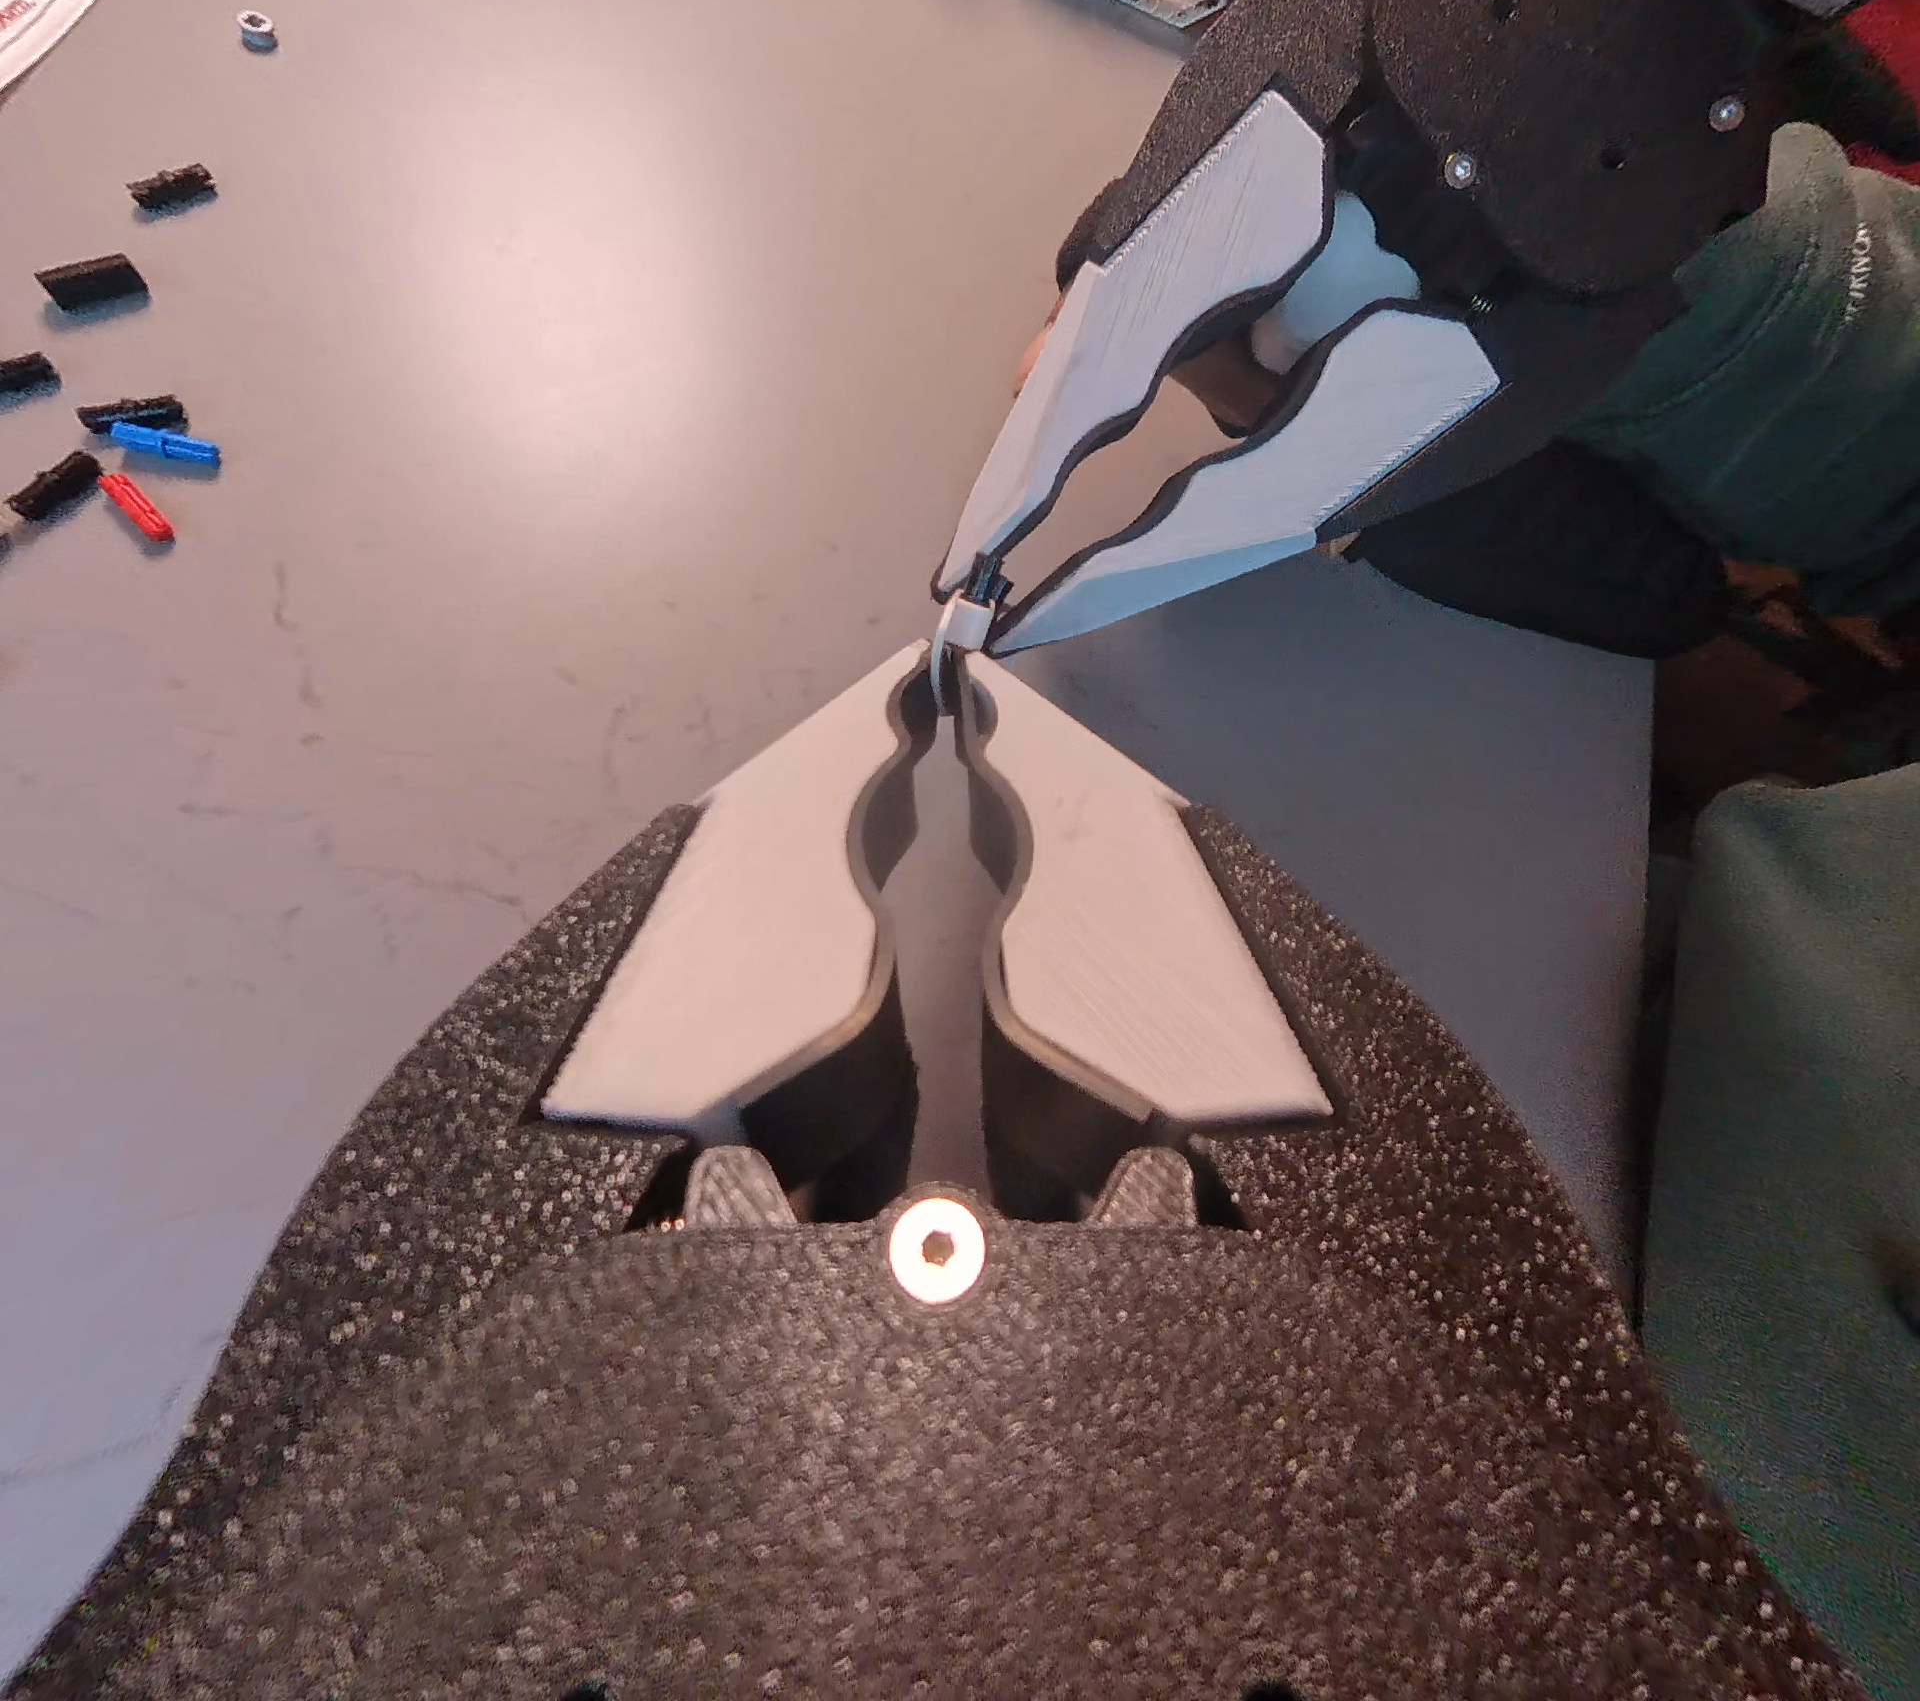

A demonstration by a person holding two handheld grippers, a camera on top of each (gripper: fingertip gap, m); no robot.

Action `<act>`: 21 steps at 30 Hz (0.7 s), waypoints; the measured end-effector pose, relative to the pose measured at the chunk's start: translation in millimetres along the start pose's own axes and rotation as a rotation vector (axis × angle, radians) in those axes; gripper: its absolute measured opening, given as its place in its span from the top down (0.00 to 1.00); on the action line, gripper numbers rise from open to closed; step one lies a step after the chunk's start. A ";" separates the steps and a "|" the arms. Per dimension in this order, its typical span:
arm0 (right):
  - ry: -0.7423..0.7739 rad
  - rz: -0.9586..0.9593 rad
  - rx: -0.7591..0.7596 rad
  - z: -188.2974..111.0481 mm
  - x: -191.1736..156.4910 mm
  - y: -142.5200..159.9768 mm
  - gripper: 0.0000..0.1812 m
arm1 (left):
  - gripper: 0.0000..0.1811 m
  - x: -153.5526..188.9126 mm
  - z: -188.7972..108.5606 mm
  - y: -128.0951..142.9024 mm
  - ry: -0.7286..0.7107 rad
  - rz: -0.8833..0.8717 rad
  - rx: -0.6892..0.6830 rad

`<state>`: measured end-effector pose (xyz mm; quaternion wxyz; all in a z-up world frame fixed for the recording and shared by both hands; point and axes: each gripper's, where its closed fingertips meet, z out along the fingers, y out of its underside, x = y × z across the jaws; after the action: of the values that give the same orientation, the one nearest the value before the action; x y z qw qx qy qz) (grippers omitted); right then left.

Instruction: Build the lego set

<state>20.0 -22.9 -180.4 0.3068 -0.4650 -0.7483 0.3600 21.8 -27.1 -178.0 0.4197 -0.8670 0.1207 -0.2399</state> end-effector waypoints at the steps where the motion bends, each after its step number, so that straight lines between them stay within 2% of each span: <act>1: 0.012 -0.021 0.010 -0.3 0.8 -0.2 0.95 | 0.99 -0.4 0.0 -0.3 -0.010 0.013 -0.004; 6: 0.032 -0.086 0.064 -3.3 0.4 -3.8 0.96 | 1.00 -2.5 -2.2 0.0 0.002 -0.002 -0.013; 7: 0.054 -0.095 0.077 -7.1 4.2 -5.7 0.97 | 1.00 -21.7 -5.3 8.9 -0.099 0.023 -0.062; 8: 0.092 -0.108 0.105 -15.6 11.9 -9.7 0.97 | 1.00 -28.7 -10.7 11.0 -0.084 -0.026 -0.046; 9: 0.100 -0.103 0.141 -25.1 16.3 -14.6 0.97 | 1.00 -24.5 -16.9 5.7 -0.008 -0.092 0.010; 11: 0.092 -0.057 0.206 -36.0 20.6 -21.9 0.97 | 1.00 -24.0 -20.1 1.4 -0.014 -0.064 0.024; 16: 0.018 -0.021 0.272 -37.7 15.5 -28.7 0.97 | 1.00 1.4 -7.0 -3.9 0.061 0.039 0.023; 21: -0.087 -0.054 0.242 -32.1 -1.0 -26.2 0.98 | 1.00 13.2 -1.9 2.2 0.130 0.060 -0.004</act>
<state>33.4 -23.8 -141.1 0.3377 -0.3885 -0.7240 0.4592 32.1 -35.2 -174.6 0.4164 -0.8464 0.1741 -0.2828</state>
